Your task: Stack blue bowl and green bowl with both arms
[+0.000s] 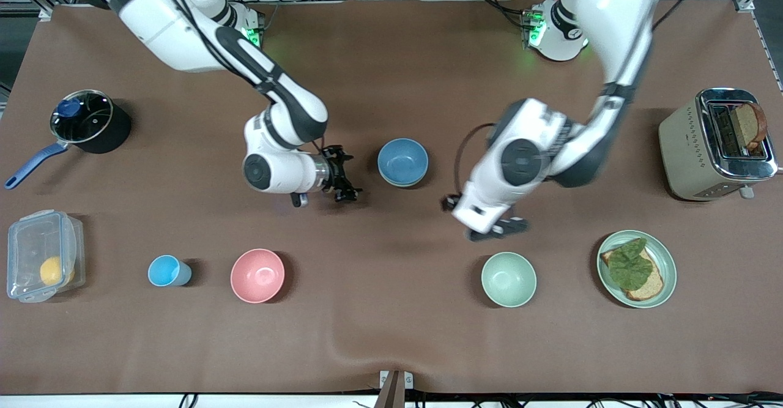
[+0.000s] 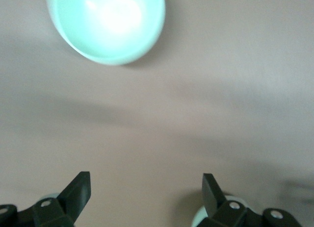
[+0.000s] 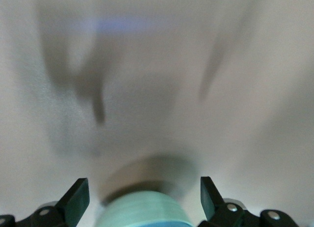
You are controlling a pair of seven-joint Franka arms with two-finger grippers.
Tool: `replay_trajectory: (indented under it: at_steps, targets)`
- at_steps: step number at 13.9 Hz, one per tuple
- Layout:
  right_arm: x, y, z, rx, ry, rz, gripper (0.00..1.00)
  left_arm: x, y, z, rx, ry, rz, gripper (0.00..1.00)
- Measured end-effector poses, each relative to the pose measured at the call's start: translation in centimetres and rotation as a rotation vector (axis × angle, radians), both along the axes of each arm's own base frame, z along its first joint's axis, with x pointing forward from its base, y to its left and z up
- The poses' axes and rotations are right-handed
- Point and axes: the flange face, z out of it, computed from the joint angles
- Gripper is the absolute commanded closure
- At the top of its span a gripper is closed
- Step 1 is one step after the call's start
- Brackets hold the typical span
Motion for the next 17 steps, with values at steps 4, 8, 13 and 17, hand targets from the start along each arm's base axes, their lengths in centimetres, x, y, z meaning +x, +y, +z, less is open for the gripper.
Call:
replay_trajectory:
  at_steps: [4, 8, 13, 17]
  targets:
    - [1.2, -5.4, 5.2, -0.147, -0.047, 0.223, 0.00, 1.6, 5.0, 4.5, 0.049, -0.066, -0.011, 0.00]
    - [2.3, -11.2, 11.0, -0.164, -0.139, 0.449, 0.00, 2.5, 10.8, 10.0, 0.068, -0.124, -0.065, 0.00]
    - [3.1, -22.5, 18.7, -0.110, -0.211, 0.713, 0.00, 0.7, 14.6, 15.2, 0.109, -0.096, -0.156, 0.00]
    - [3.5, -26.2, 22.7, -0.074, -0.214, 0.834, 0.00, -1.1, 17.0, 17.0, 0.139, -0.004, -0.246, 0.00]
